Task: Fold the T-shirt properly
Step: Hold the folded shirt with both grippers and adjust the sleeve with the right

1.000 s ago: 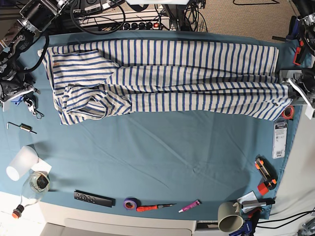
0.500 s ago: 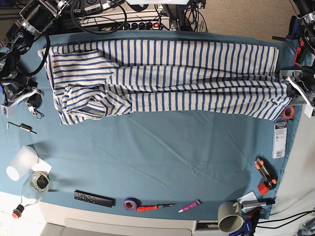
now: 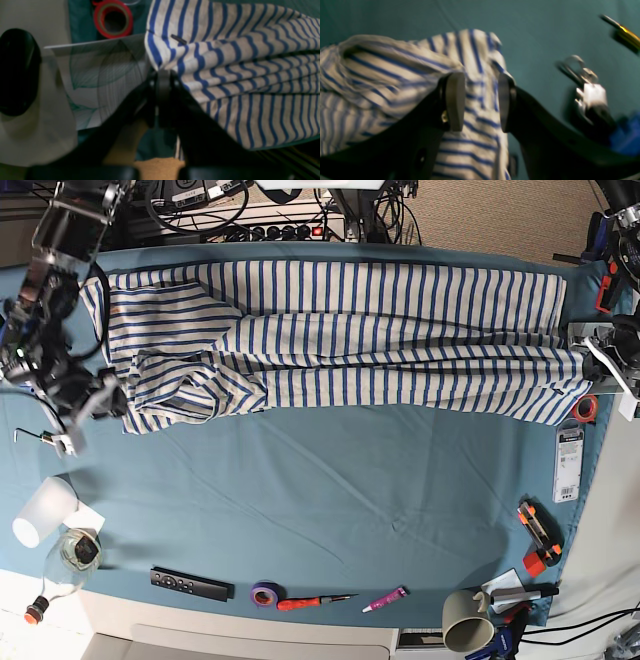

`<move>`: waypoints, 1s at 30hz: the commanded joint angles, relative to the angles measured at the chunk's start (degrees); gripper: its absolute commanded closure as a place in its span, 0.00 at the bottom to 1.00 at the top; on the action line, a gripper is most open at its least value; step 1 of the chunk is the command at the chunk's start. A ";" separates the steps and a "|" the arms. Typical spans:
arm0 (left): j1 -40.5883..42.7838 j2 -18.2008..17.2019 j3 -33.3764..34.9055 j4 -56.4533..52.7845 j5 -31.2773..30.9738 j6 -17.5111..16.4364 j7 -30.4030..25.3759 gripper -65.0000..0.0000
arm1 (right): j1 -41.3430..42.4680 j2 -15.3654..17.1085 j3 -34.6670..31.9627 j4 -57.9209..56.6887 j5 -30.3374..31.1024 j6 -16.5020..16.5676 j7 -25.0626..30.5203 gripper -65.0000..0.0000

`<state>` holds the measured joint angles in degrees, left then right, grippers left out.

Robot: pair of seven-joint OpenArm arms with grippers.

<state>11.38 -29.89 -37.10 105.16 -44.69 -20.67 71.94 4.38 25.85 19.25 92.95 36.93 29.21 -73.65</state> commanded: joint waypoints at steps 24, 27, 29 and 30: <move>-0.76 -1.36 -0.55 0.98 -0.57 -0.24 -1.29 1.00 | 6.40 1.31 -3.45 -13.09 7.41 -0.61 -4.04 0.79; -0.76 -1.36 -0.55 0.98 -0.57 -0.24 -1.29 1.00 | 6.43 1.31 -3.45 -13.09 7.39 -0.66 -3.39 1.00; -0.74 -1.36 -0.55 0.98 -0.57 -0.24 -1.29 1.00 | 6.45 1.31 -3.45 -13.09 7.43 -0.72 -2.05 1.00; -0.74 -1.36 -0.55 0.98 -0.57 -0.24 -1.29 1.00 | 6.56 1.33 -3.45 -13.07 7.45 -0.70 -1.62 1.00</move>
<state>11.22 -29.89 -37.10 105.16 -44.69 -20.67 71.70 9.69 25.85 15.55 79.07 43.53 28.34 -76.20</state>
